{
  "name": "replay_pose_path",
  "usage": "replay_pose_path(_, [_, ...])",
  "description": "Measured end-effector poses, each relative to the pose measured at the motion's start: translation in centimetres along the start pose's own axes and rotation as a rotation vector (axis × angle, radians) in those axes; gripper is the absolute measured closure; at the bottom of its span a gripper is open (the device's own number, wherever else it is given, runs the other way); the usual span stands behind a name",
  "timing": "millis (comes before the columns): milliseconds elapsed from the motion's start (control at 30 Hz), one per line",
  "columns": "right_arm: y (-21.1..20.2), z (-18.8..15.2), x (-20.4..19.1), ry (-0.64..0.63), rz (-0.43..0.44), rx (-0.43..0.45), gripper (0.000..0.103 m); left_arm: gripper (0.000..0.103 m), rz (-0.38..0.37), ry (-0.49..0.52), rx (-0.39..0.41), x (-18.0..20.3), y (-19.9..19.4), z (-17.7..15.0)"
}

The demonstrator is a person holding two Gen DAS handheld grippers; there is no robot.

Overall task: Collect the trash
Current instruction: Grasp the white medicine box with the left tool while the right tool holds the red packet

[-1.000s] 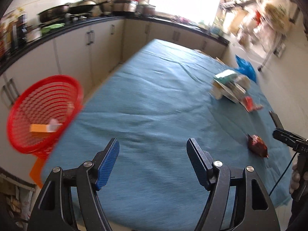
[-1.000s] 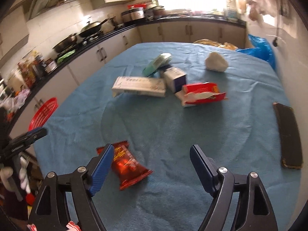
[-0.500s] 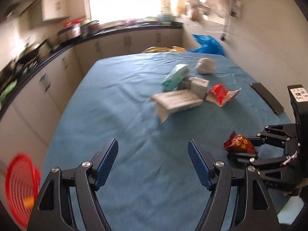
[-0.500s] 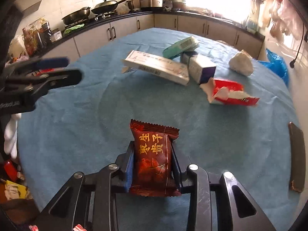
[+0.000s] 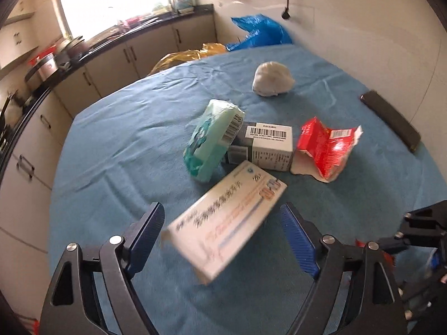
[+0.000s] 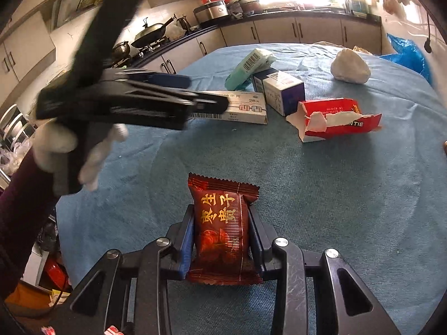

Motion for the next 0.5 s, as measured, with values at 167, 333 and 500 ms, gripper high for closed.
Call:
replay_pose_path(167, [0.0,0.0,0.1,0.013,0.016,0.005,0.065,0.020,-0.015,-0.027,-0.058,0.6,2.2,-0.4])
replay_pose_path(333, [-0.1,-0.1,0.2,0.014,0.017,0.006,0.065,0.037,0.052,-0.052,-0.054,1.2,1.7,-1.4])
replay_pose_path(500, [-0.1,0.0,0.2,0.017,0.016,0.008,0.065,0.051,0.029,-0.145,-0.026,0.5,-0.8,-2.9])
Point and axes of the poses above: each gripper's, at about its wrist camera, not at the fingertips, and y roughly the way its jaws point, x to its right, z to its top, the point moved 9 cm from there along y, roughly the way its jaws point, and after that the axes turned 8 degrees about -y, right-handed, at the moved point
